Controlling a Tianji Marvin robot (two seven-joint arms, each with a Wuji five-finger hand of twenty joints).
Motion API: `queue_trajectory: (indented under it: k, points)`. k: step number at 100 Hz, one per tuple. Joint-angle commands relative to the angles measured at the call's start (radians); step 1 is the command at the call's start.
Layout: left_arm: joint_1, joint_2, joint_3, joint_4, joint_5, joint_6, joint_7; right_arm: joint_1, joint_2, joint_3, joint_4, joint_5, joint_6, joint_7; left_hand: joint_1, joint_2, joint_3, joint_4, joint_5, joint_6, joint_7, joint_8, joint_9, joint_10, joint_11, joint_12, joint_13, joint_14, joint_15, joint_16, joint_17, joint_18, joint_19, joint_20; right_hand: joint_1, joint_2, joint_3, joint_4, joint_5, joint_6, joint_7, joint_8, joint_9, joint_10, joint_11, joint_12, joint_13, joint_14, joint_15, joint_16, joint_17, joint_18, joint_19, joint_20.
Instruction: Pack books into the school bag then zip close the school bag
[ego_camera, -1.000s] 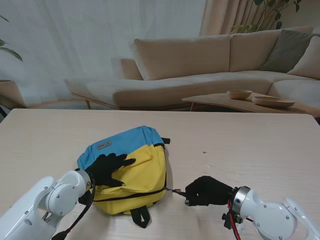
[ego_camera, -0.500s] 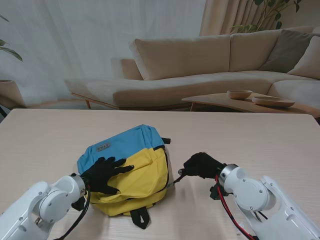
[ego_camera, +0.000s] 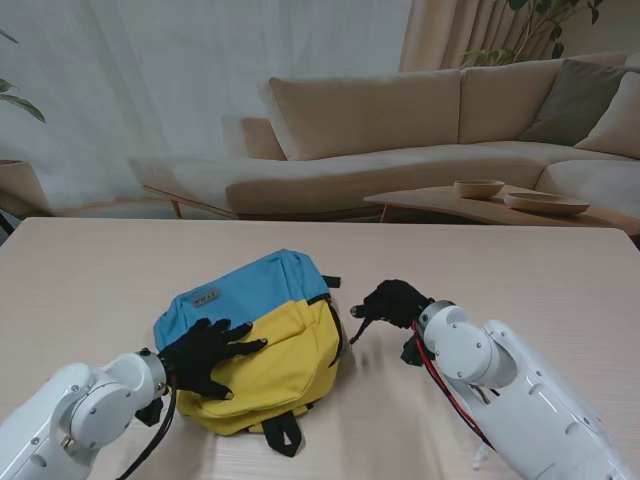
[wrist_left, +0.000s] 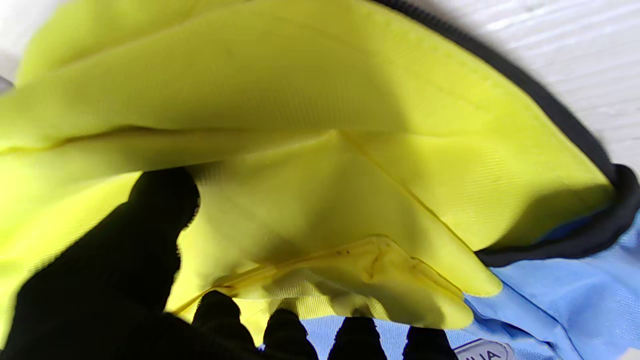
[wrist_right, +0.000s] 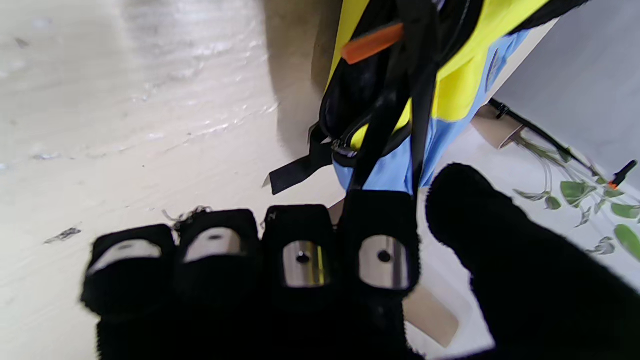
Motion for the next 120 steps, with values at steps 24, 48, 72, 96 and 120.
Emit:
queue_trajectory:
  k: [24,48,72,96,120]
  points:
    - [0.052,0.0,0.013,0.033,0.017,-0.003,-0.044,0.048,-0.023,-0.01,0.038,0.013,0.041,-0.014,-0.016,-0.063,0.047,0.011,0.032,-0.056,0.068,0.011,0.086,-0.089,0.162,0.057,0.035,-0.05,0.105,0.013,0.045,-0.025,0.085,-0.004,-0.026,-0.015,-0.031,0.029,0.053,0.005,0.083,0.011,0.065,-0.015,0.028,0.025,0.067,0.006,0.063,0.018,0.035,0.018,0.145,-0.012]
    - [0.057,-0.01,-0.011,0.014,-0.03,-0.005,0.007,0.007,-0.008,0.016,0.013,0.008,-0.007,0.03,-0.019,-0.022,0.04,0.007,0.032,-0.038,0.092,0.086,0.088,-0.069,0.181,0.119,0.034,-0.037,0.126,0.062,0.038,-0.01,0.107,0.017,-0.028,-0.011,-0.03,0.029,0.053,0.005,0.083,0.009,0.065,-0.015,0.026,0.026,0.069,0.003,0.062,0.017,0.038,0.018,0.148,-0.014]
    - [0.037,-0.025,0.0,-0.018,-0.112,0.055,0.054,-0.042,0.005,0.037,-0.025,0.012,-0.055,0.068,-0.017,0.05,-0.045,0.009,0.029,-0.003,0.105,0.225,0.086,-0.024,0.199,0.196,0.032,-0.007,0.142,0.127,0.03,0.025,0.116,0.052,-0.033,-0.006,-0.03,0.029,0.052,0.002,0.08,0.007,0.065,-0.014,0.023,0.026,0.07,0.007,0.061,0.016,0.04,0.018,0.15,-0.016]
    - [-0.028,-0.038,0.072,-0.024,-0.191,0.141,0.091,-0.064,0.013,0.043,-0.04,0.011,-0.082,0.09,-0.065,0.074,-0.154,0.013,0.027,0.022,0.085,0.229,0.083,0.007,0.191,0.203,0.029,0.02,0.132,0.129,0.029,0.05,0.089,0.027,-0.033,-0.003,-0.029,0.03,0.052,-0.001,0.078,0.006,0.066,-0.014,0.022,0.026,0.072,0.007,0.061,0.016,0.043,0.015,0.152,-0.018]
    - [-0.099,-0.043,0.17,-0.007,-0.257,0.22,0.088,-0.065,0.013,0.038,-0.032,0.017,-0.09,0.091,-0.07,0.115,-0.35,0.01,0.026,0.046,0.09,0.195,0.081,0.014,0.189,0.178,0.026,0.029,0.128,0.094,0.034,0.058,0.067,-0.04,-0.033,-0.002,-0.028,0.031,0.052,-0.001,0.078,0.006,0.066,-0.014,0.021,0.026,0.072,0.007,0.062,0.016,0.044,0.016,0.153,-0.019]
